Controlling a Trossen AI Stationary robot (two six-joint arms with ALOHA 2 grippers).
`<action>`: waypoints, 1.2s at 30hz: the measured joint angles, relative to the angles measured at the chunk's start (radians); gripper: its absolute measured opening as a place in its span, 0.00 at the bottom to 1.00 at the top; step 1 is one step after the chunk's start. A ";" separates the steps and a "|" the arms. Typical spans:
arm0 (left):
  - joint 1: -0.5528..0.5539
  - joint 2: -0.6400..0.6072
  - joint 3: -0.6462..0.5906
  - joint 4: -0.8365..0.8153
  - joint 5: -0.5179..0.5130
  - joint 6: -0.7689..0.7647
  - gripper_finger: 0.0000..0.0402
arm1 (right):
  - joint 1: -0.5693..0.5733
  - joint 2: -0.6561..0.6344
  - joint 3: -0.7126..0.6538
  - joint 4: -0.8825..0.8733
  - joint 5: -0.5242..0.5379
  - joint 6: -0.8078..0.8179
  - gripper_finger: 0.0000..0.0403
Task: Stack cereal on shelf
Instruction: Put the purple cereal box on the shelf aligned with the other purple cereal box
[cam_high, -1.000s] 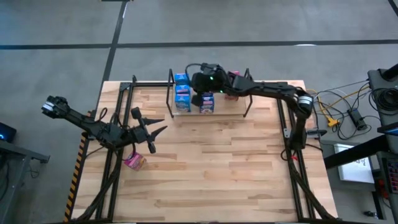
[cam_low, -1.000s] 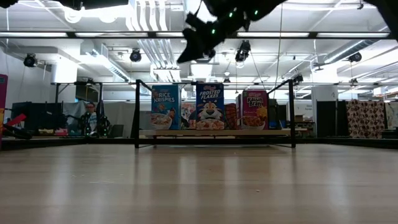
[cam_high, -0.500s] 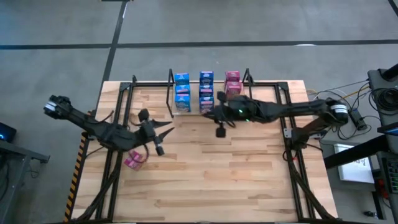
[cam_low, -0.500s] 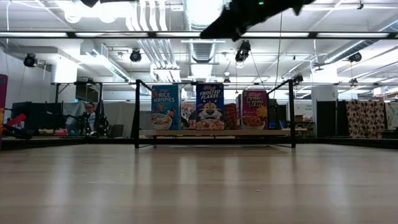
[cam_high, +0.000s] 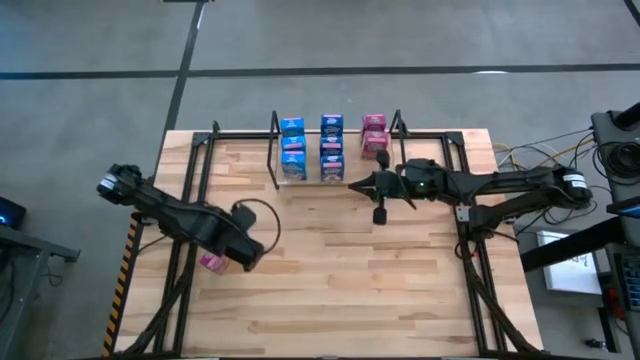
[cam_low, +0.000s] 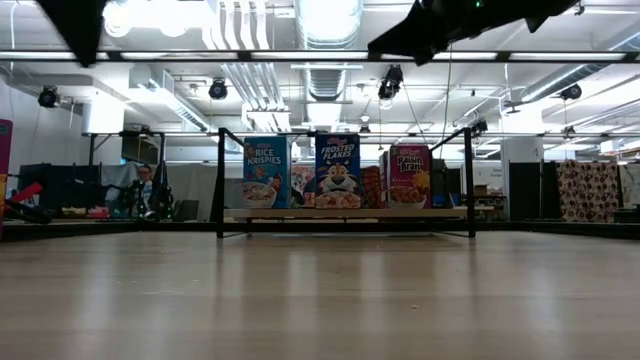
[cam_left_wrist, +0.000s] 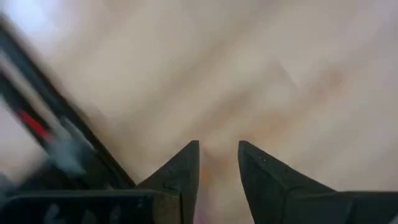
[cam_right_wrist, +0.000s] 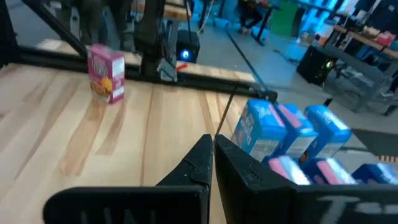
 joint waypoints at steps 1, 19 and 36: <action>-0.004 0.004 -0.003 0.029 0.079 -0.004 0.24 | 0.000 -0.007 0.000 0.001 -0.001 -0.001 0.02; -0.050 -0.110 -0.221 0.066 0.308 -0.230 0.61 | 0.000 -0.017 -0.001 -0.012 -0.001 -0.022 0.02; -0.054 -0.219 -0.402 0.189 0.310 -0.231 0.58 | 0.000 -0.017 -0.001 -0.020 -0.001 0.008 0.02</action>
